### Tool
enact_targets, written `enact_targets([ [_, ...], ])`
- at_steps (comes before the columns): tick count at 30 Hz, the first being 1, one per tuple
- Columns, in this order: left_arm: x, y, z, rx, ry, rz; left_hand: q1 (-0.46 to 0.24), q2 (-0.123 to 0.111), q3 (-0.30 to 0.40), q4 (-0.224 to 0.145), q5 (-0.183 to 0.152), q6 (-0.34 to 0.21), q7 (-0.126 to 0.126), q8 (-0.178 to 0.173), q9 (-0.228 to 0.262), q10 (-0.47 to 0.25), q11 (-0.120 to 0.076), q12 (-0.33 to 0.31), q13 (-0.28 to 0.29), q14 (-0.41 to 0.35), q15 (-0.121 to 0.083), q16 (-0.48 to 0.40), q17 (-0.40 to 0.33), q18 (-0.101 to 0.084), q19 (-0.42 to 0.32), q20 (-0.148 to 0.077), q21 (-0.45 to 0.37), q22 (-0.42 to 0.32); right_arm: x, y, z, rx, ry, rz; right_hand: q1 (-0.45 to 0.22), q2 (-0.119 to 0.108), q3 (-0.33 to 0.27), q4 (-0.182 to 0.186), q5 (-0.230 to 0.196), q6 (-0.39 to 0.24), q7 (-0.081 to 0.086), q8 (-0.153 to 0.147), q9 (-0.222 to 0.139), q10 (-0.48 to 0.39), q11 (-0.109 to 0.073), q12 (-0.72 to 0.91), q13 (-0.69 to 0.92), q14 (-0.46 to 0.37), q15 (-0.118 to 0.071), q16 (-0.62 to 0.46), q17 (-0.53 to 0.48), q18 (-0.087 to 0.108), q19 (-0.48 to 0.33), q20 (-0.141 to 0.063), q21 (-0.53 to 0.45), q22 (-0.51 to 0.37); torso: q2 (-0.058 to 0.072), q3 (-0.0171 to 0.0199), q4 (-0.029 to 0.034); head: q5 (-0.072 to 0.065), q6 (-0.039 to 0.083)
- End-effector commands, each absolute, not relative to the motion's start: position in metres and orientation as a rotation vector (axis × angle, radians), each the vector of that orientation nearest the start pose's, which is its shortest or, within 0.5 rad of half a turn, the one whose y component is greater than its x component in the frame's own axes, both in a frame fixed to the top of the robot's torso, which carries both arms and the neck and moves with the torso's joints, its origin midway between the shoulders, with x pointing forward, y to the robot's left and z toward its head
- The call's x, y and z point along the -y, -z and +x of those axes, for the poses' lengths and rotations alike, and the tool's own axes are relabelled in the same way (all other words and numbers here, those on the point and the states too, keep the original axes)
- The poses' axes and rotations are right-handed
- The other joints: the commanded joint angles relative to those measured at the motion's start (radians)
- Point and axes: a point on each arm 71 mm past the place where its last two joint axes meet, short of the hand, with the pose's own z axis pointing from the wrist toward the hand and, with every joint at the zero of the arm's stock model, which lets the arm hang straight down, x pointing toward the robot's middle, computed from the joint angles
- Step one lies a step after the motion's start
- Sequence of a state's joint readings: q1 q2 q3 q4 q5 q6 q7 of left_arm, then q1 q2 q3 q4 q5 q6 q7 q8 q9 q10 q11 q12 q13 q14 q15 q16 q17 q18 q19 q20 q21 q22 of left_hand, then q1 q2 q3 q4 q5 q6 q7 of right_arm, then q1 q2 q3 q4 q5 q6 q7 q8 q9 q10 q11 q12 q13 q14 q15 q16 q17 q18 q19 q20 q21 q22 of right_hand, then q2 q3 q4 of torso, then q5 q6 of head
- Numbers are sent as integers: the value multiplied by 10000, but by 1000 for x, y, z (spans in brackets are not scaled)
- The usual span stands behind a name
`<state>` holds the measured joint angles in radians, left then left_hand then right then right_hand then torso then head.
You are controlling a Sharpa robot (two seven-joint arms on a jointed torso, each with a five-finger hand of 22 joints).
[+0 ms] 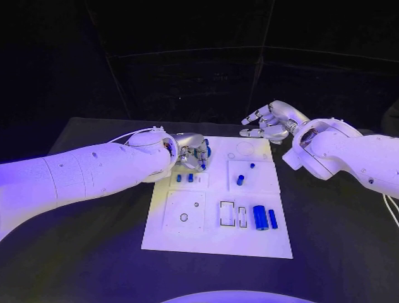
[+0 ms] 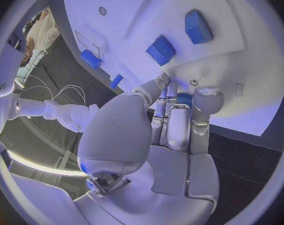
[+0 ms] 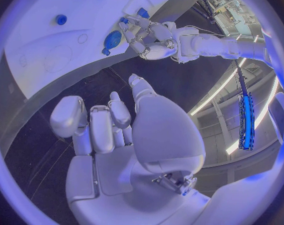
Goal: Assemble the parts on the task board
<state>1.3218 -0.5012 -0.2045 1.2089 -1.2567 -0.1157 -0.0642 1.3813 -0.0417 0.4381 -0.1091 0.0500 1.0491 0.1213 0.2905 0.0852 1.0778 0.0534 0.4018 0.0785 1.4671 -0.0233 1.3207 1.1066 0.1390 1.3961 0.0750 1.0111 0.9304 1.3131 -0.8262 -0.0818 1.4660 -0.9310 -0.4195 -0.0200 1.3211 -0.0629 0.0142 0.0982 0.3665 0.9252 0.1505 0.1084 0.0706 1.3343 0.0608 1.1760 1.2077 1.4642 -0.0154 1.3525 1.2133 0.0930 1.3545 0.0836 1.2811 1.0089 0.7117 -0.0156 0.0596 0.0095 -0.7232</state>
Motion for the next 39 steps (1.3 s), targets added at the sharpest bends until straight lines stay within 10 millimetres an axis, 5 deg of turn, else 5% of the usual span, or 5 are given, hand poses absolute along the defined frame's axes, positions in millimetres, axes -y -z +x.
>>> enact_targets([
  [1,-112,196,531,-18822,7492,2075,-98,-53,66,0,-26,53,22,-48,-23,91,21,-63,-11,172,-49,37,-6,-102,30,-42,68,25,216,144,514,-16021,-8703,3135,-11,43,8,29,67,-65,-11,37,-3,6,-28,-27,-9,381,-70,-33,2,106,-3,-17,-33,-11,-12,4,23,20,31],
  [8,-130,185,532,-19034,7741,1309,-180,-96,105,-14,-26,32,34,-118,-54,75,43,-170,-61,170,-32,18,-67,-113,29,-33,108,76,219,144,515,-16013,-8636,3165,-11,43,8,29,67,-65,-11,37,-3,6,-28,-27,-9,381,-70,-33,2,106,-3,-17,-33,-11,-6,6,0,20,144],
  [24,-174,186,532,-19613,7194,633,-291,-180,93,-27,-27,79,25,-156,-71,145,42,-241,-90,163,-26,-5,-136,-122,27,-25,161,147,221,145,516,-16029,-8562,3201,-10,43,7,30,68,-66,-11,38,-3,5,-28,-28,-11,381,-70,-35,-2,106,-3,-17,-35,-13,14,6,-4,123,153],
  [39,-174,190,534,-19739,7138,635,-305,-195,91,-33,-27,87,21,-164,-74,160,39,-254,-93,162,-27,-5,-142,-119,19,-24,151,138,220,145,516,-16034,-8589,3185,-10,42,7,32,69,-67,-11,38,-3,5,-28,-29,-13,380,-70,-39,-6,107,-4,-17,-38,-16,27,11,-13,144,126],
])
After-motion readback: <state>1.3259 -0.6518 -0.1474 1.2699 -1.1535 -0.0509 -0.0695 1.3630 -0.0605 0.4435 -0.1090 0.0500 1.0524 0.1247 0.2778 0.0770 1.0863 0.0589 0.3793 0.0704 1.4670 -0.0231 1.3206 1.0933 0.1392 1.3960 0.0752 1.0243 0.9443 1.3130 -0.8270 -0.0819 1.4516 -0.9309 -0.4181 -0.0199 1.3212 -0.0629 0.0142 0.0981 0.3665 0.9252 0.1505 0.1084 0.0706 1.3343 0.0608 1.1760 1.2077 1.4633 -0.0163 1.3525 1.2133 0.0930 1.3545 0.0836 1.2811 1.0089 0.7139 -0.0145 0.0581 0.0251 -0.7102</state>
